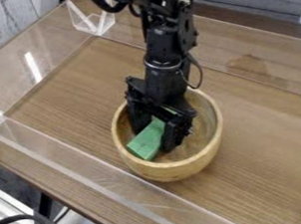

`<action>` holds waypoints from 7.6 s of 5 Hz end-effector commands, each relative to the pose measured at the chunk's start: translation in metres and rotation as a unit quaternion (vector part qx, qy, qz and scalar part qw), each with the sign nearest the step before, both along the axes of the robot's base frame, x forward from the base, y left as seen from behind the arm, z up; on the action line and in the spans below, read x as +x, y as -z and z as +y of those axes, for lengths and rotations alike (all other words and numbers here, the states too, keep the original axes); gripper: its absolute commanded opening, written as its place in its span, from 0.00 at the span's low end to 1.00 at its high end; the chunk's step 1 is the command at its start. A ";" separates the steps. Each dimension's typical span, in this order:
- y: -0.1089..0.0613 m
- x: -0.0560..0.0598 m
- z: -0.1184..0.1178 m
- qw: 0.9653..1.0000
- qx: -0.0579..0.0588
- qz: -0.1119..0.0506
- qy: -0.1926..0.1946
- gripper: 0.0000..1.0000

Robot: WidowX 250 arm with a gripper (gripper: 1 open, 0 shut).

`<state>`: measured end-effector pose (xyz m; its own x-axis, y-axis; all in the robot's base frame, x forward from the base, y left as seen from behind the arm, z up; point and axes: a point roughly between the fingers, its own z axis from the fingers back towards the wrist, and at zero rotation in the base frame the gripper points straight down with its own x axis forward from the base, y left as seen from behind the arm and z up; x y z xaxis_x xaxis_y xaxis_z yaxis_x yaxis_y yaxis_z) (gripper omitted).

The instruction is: Remove the green block from inside the brown bowl and put it on the table

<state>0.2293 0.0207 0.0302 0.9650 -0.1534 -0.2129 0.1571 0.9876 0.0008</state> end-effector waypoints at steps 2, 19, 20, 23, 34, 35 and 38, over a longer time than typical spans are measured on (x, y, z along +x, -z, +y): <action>-0.047 0.011 0.009 0.998 0.001 -0.069 -0.013 1.00; -0.045 0.008 0.012 0.995 0.003 -0.100 -0.016 1.00; -0.037 0.007 0.010 0.996 0.001 -0.094 -0.012 1.00; -0.017 0.006 0.007 0.997 0.003 -0.076 -0.008 1.00; -0.042 0.014 0.003 0.995 -0.011 -0.092 -0.021 0.00; -0.043 0.015 0.001 0.995 -0.013 -0.092 -0.021 0.00; -0.046 0.018 -0.002 0.995 -0.016 -0.094 -0.022 0.00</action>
